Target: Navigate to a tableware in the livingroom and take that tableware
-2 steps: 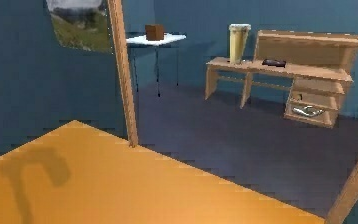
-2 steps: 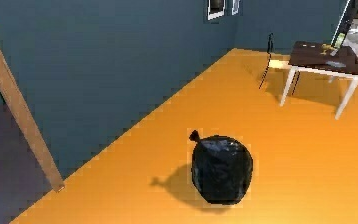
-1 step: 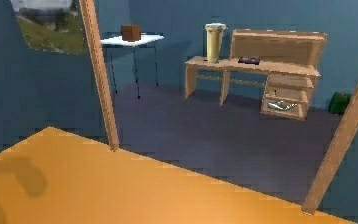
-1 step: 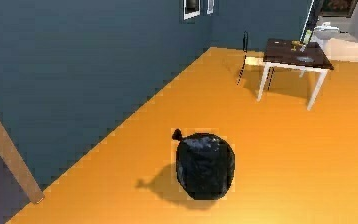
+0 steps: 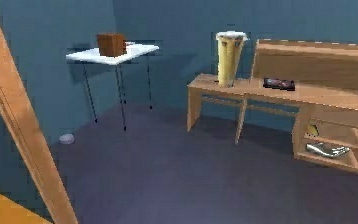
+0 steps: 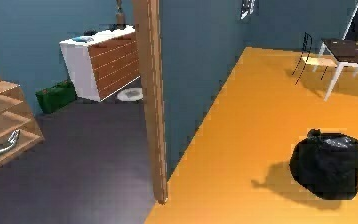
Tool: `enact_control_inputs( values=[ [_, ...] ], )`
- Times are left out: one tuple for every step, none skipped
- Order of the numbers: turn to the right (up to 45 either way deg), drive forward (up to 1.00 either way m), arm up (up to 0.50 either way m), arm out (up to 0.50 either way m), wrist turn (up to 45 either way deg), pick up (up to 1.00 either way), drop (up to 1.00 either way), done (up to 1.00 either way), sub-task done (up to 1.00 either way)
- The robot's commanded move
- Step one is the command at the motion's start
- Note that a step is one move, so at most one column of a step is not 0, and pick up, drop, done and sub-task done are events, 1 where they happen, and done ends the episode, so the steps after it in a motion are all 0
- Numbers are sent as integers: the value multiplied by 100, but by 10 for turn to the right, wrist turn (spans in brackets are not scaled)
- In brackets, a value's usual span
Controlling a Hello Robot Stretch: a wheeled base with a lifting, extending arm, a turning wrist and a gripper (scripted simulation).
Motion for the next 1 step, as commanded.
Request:
enact_control_inputs(
  values=[
    [0,95,0,0,0,0,0,0,0]
  ],
)
